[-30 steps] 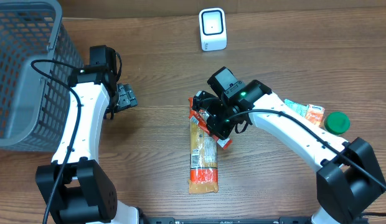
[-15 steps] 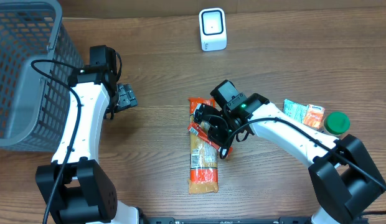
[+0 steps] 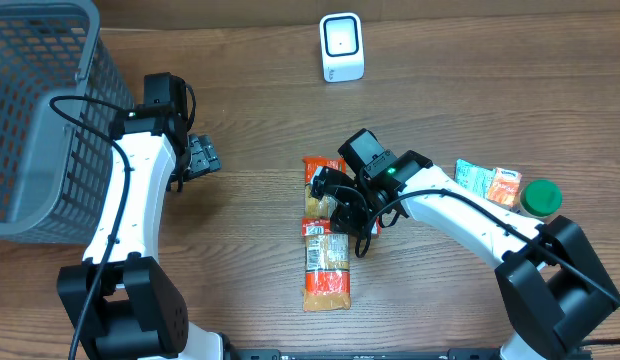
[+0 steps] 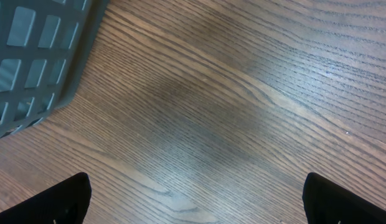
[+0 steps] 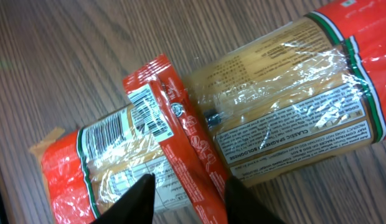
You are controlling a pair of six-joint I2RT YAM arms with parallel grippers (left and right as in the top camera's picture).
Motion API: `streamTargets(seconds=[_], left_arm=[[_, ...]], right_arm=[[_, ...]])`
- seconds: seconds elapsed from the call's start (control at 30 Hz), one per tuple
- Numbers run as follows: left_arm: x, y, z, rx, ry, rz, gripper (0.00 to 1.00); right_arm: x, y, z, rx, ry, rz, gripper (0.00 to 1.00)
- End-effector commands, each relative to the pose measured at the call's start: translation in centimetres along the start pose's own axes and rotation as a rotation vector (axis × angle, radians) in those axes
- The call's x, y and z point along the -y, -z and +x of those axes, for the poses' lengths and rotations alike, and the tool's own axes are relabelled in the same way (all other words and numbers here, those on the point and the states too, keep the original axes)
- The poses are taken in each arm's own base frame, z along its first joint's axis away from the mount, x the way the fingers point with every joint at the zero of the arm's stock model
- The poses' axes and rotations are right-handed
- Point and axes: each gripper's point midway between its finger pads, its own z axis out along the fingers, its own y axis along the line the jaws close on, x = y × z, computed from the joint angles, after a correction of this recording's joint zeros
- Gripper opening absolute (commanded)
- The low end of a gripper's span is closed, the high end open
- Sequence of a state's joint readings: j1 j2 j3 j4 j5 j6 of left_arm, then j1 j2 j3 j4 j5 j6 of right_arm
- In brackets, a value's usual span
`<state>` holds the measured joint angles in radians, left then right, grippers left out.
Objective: Scan the item barcode
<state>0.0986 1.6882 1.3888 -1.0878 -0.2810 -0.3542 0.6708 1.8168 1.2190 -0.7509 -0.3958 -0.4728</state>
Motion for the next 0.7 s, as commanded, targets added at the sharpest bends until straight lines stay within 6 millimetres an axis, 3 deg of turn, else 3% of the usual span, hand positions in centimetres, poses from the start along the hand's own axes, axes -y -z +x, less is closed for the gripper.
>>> streamTargets(seconds=[0.0,0.1,0.23,0.3,0.4,0.47,0.67], left_arm=[[-0.1,1.1,-0.7,0.038,-0.016,0.007,1.0],[-0.1,1.1,-0.7,0.038,-0.016,0.007,1.0],[-0.1,1.1,-0.7,0.038,-0.016,0.007,1.0],[-0.1,1.1,-0.7,0.038,-0.016,0.007,1.0],[-0.1,1.1,-0.7,0.038,-0.016,0.007,1.0],[-0.1,1.1,-0.7,0.038,-0.016,0.007,1.0],[-0.1,1.1,-0.7,0.038,-0.016,0.007,1.0]], right_arm=[[0.3,0.7,-0.8,0.024,-0.03,-0.001,0.43],[1.3,2.0,-1.4,0.035,-0.057,0.012,0.47],[2.9,3.2,-1.4,0.055,-0.175,0.027,0.7],[2.7,3.4,-1.1,0.054,-0.198,-0.008,0.64],[2.0,3.4,-0.6,0.035,-0.214,-0.039,0.45],[2.1,3.4,0.1,0.006,-0.23,-0.028,0.41],[4.4,3.2,1.7,-0.049,-0.33,0.113,0.41]])
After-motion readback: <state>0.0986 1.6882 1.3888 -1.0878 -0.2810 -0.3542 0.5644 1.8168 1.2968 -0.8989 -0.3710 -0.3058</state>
